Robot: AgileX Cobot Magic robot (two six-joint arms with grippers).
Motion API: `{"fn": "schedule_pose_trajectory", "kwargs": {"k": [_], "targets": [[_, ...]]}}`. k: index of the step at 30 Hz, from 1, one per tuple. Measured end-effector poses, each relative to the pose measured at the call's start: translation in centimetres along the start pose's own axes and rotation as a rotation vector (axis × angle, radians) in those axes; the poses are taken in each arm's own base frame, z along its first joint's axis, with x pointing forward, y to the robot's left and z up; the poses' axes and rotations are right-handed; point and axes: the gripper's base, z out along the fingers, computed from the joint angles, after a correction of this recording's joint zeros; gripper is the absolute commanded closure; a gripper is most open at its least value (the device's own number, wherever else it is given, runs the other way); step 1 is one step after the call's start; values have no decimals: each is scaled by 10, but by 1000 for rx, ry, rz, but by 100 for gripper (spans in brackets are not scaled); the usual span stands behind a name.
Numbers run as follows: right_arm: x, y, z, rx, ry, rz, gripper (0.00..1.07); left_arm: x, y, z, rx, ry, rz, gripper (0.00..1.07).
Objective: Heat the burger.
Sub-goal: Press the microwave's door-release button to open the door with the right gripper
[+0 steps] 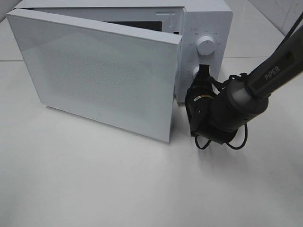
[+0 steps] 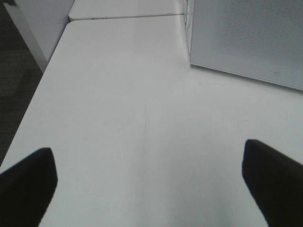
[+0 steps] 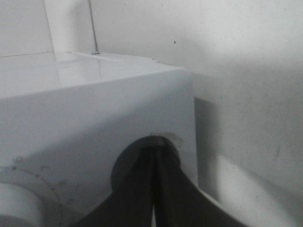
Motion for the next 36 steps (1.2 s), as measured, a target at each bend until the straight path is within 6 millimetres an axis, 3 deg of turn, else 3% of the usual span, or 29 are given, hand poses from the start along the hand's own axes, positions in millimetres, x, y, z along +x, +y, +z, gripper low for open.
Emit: {"fn": "schedule_pose_trajectory", "kwargs": {"k": [14, 25, 33, 36], "targets": [[1, 2, -1, 28, 8, -31, 107, 0, 0, 0, 0, 0, 0, 6], [-10, 12, -13, 83, 82, -112, 107, 0, 0, 0, 0, 0, 0, 6], [-16, 25, -39, 109, 155, -268, 107, 0, 0, 0, 0, 0, 0, 7], [-21, 27, -57, 156, 222, -412, 107, 0, 0, 0, 0, 0, 0, 7]]}}
